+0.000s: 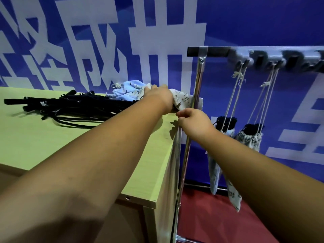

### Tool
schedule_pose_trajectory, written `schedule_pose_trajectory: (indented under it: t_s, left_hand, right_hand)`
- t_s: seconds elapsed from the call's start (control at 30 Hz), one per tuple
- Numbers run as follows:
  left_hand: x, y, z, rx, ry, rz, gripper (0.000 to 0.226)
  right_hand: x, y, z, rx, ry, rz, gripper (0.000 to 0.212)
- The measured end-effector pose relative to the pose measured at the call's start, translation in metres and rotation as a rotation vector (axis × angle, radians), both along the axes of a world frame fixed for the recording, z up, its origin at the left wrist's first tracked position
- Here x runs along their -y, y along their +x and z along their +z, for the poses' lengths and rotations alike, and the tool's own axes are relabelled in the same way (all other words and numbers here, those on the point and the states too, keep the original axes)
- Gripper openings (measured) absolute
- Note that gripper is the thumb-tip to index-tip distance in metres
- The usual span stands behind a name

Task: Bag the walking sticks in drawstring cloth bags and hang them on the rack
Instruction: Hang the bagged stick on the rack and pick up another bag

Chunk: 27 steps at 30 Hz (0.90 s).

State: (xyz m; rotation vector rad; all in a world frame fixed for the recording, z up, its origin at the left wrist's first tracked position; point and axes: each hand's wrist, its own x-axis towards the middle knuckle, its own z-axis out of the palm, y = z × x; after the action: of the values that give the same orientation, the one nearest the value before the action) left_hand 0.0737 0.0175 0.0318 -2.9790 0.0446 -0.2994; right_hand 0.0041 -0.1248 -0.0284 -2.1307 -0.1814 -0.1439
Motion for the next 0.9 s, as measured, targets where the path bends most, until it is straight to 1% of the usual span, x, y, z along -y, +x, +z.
schedule_pose_trajectory:
  t_s: [0.03, 0.07, 0.13, 0.2, 0.27, 0.33, 0.4, 0.47, 0.5, 0.57, 0.6, 0.63, 0.7, 0.73, 0.77, 0.8, 0.83, 0.9]
  left_hand:
    - [0.000, -0.004, 0.006, 0.057, -0.129, -0.012, 0.048]
    - [0.000, -0.009, 0.014, 0.119, -0.220, -0.037, 0.042]
    - [0.003, -0.024, 0.032, 0.255, -0.287, -0.094, 0.032]
    - [0.005, -0.045, 0.053, 0.365, -0.316, -0.181, 0.030]
    - [0.009, -0.067, 0.077, 0.432, -0.419, -0.237, 0.035]
    - [0.013, -0.091, 0.100, 0.485, -0.542, -0.247, 0.038]
    - [0.017, -0.118, 0.120, 0.494, -0.699, -0.245, 0.036]
    - [0.021, -0.144, 0.135, 0.431, -0.892, -0.239, 0.030]
    - [0.023, -0.157, 0.140, 0.366, -1.003, -0.241, 0.027]
    - [0.029, -0.182, 0.149, 0.219, -1.238, -0.251, 0.025]
    - [0.031, -0.191, 0.151, 0.159, -1.321, -0.253, 0.025]
    - [0.033, -0.201, 0.152, 0.119, -1.368, -0.261, 0.027]
    - [0.037, -0.219, 0.150, 0.052, -1.425, -0.309, 0.033]
    - [0.038, -0.226, 0.148, 0.008, -1.459, -0.336, 0.032]
    - [0.041, -0.235, 0.144, -0.052, -1.492, -0.364, 0.025]
    - [0.044, -0.244, 0.139, -0.118, -1.523, -0.398, 0.018]
    - [0.048, -0.251, 0.134, -0.164, -1.553, -0.427, 0.017]
    - [0.055, -0.264, 0.126, -0.210, -1.588, -0.465, 0.012]
  right_hand:
    - [0.002, -0.004, 0.004, 0.001, 0.015, 0.008, 0.038]
    - [0.003, -0.009, 0.010, 0.002, 0.037, 0.019, 0.042]
    - [0.006, -0.022, 0.025, 0.017, 0.059, 0.038, 0.049]
    - [0.008, -0.037, 0.043, 0.044, 0.041, 0.049, 0.059]
    - [0.010, -0.052, 0.062, 0.089, 0.003, 0.074, 0.069]
    - [0.011, -0.068, 0.081, 0.142, -0.019, 0.092, 0.077]
    - [0.013, -0.085, 0.099, 0.199, 0.028, 0.113, 0.086]
    - [0.014, -0.101, 0.114, 0.242, 0.123, 0.200, 0.093]
    - [0.015, -0.109, 0.119, 0.259, 0.140, 0.247, 0.094]
    - [0.019, -0.125, 0.129, 0.304, 0.122, 0.267, 0.091]
    - [0.021, -0.133, 0.135, 0.321, 0.119, 0.247, 0.086]
    - [0.022, -0.143, 0.140, 0.331, 0.114, 0.221, 0.076]
    - [0.028, -0.162, 0.149, 0.326, 0.066, 0.163, 0.043]
    - [0.030, -0.169, 0.151, 0.310, 0.056, 0.121, 0.029]
    - [0.034, -0.180, 0.153, 0.273, 0.066, 0.082, 0.022]
    - [0.038, -0.184, 0.154, 0.225, 0.088, 0.034, 0.030]
    - [0.042, -0.188, 0.153, 0.168, 0.126, -0.014, 0.044]
    - [0.051, -0.193, 0.150, 0.052, 0.247, -0.071, 0.067]
